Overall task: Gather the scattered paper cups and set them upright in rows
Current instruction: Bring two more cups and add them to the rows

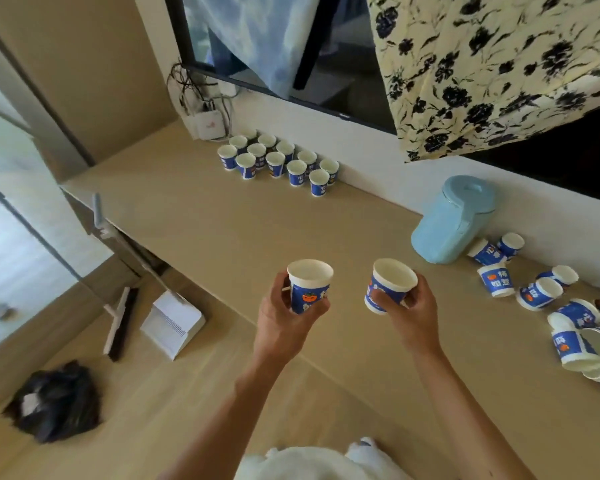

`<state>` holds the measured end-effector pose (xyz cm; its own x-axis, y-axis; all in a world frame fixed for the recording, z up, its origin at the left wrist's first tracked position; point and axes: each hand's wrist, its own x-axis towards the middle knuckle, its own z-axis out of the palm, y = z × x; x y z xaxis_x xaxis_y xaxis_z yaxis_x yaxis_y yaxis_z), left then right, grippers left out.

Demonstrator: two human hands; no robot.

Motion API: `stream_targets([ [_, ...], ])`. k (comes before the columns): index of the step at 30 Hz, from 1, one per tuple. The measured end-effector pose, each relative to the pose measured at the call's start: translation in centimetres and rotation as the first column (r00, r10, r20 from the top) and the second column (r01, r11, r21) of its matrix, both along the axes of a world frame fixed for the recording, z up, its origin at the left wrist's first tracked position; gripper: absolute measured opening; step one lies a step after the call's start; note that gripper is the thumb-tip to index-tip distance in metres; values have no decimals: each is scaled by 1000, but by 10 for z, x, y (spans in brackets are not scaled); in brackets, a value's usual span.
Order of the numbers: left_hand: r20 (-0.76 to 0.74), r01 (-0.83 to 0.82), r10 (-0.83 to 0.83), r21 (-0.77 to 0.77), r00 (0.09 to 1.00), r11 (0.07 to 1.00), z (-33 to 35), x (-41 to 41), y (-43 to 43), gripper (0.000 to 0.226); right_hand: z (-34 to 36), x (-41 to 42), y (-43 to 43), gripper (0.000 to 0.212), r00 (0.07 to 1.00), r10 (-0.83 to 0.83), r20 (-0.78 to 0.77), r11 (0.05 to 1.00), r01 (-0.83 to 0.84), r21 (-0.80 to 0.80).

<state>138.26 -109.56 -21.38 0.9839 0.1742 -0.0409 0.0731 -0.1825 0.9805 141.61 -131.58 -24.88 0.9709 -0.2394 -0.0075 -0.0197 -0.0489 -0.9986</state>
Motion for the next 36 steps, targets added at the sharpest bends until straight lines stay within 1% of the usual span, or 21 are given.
stream_targets([
  [2,-17,-30,30,8,999,1000,0,1,25,49,2,2,28,57,1000,20,4,999,-20,29],
  [8,-39,-97,97,9,995,995,-3,22,82,52,0,27,91,58,995,101,-9,991,-100,85],
  [10,-41,-108,109,26,993,994,-5,34,97,52,-3,43,108,61,994,111,-19,989,-109,97],
  [13,-60,-124,127,44,990,991,-13,61,121,53,-12,73,132,71,994,107,-27,986,-103,130],
  [16,-92,-115,123,83,988,990,-23,96,141,58,-26,109,154,74,994,100,-40,982,-92,167],
  [19,-126,-90,106,127,986,988,-27,138,163,62,-40,152,174,70,995,64,-74,979,-49,198],
  [22,-130,-72,92,151,987,986,-24,176,183,61,-44,185,193,61,995,53,-90,978,-33,207],
  [25,-124,-47,68,159,990,986,-19,215,201,56,-39,217,213,59,994,57,-93,986,-41,165],
  [30,-114,-20,35,131,993,991,-21,275,228,56,-35,265,240,66,994,30,-108,995,-19,100],
  [33,-139,26,-12,99,990,995,-35,308,245,59,-41,286,257,65,991,-15,-134,998,22,56],
  [36,-175,91,-78,70,981,993,-54,335,261,56,-55,302,274,65,982,-81,-172,996,84,11],
])
